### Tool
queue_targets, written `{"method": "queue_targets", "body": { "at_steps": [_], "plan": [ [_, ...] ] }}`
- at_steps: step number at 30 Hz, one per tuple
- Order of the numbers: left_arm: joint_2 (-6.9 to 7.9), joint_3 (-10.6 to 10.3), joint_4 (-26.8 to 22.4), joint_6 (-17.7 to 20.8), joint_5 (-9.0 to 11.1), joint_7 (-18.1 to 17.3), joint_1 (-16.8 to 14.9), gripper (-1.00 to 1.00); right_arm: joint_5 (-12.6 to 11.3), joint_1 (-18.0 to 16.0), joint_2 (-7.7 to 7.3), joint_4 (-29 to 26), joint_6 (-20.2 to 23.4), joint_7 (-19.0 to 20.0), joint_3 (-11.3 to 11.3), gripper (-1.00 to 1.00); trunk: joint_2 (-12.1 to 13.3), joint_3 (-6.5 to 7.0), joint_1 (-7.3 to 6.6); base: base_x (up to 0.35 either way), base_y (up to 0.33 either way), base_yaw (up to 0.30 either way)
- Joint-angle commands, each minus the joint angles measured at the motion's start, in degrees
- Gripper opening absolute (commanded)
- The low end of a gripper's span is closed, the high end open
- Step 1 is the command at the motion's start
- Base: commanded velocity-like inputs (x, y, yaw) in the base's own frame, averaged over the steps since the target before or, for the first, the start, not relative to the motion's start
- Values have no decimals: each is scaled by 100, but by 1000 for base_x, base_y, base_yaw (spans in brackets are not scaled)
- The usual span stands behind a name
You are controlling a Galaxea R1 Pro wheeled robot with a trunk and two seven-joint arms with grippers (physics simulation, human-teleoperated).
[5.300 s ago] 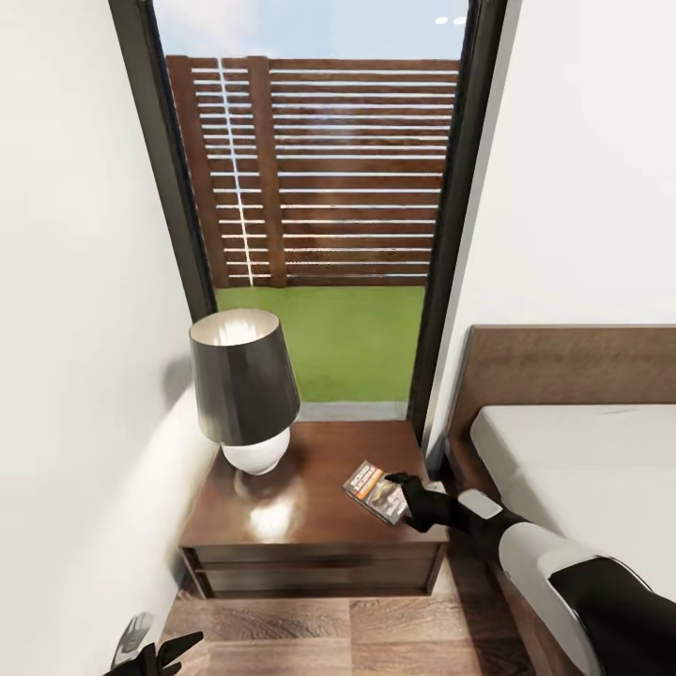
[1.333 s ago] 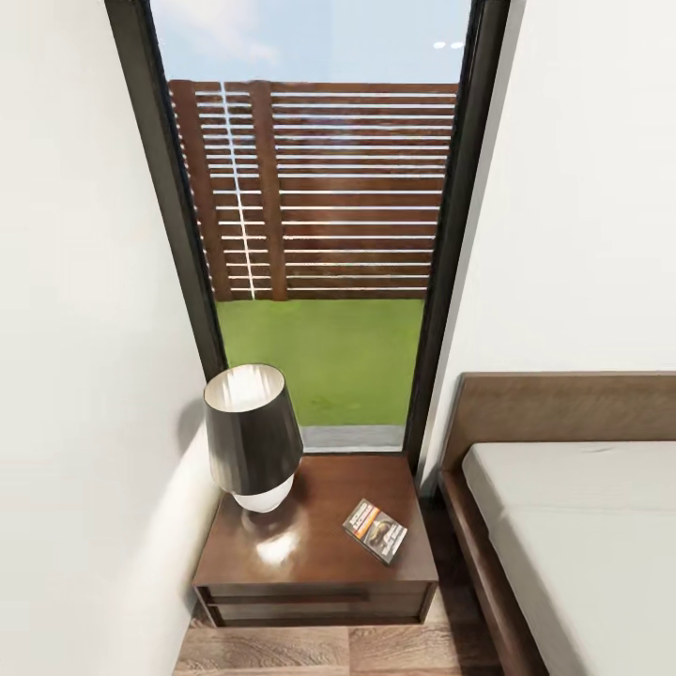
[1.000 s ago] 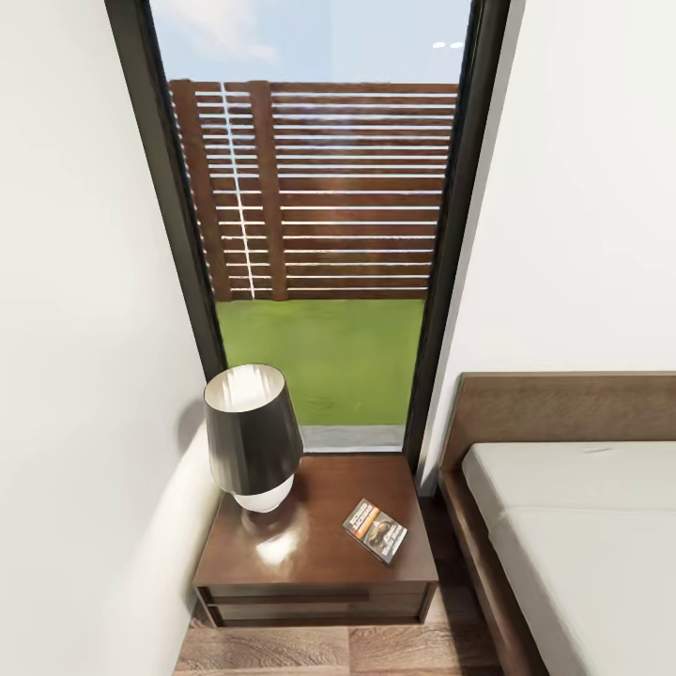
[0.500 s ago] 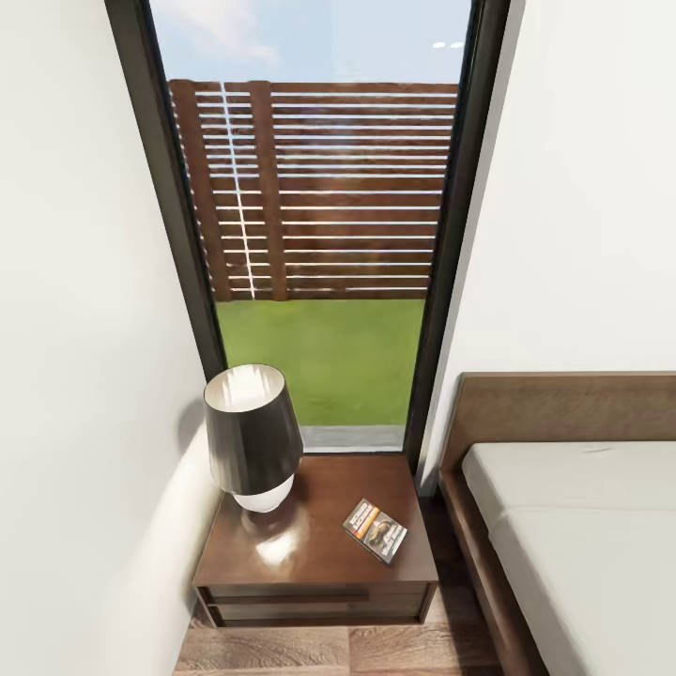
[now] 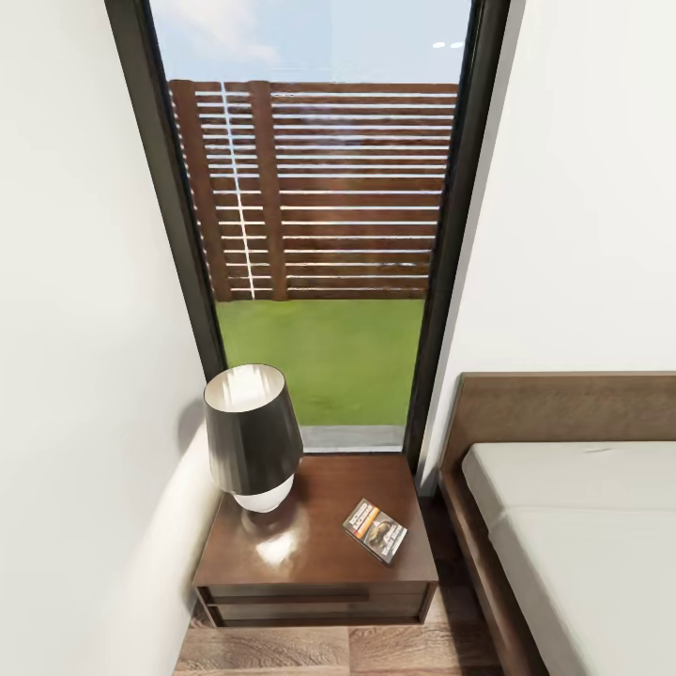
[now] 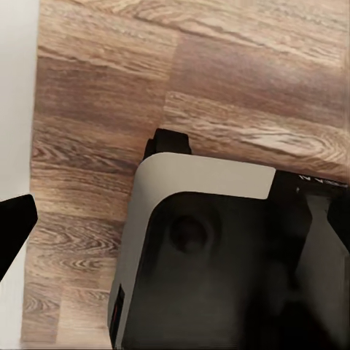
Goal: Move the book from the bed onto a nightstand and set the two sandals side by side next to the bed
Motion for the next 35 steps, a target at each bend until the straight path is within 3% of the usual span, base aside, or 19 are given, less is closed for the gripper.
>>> {"method": "queue_targets", "body": {
  "at_steps": [1, 18, 35],
  "plan": [
    [-17, 51, 7, 37, -57, -23, -1, 100, -53, -8, 10, 16, 15, 34, 52, 100, -4, -6, 0, 0, 0, 0],
    [-368, 58, 79, 44, -55, -23, -1, 100, -49, -8, 86, 17, 0, 33, 57, 100, -4, -6, 0, 0, 0, 0],
    [-427, 59, 80, 44, -55, -23, -1, 100, -49, -8, 90, 17, 0, 33, 53, 100, -4, -6, 0, 0, 0, 0]
  ]
}}
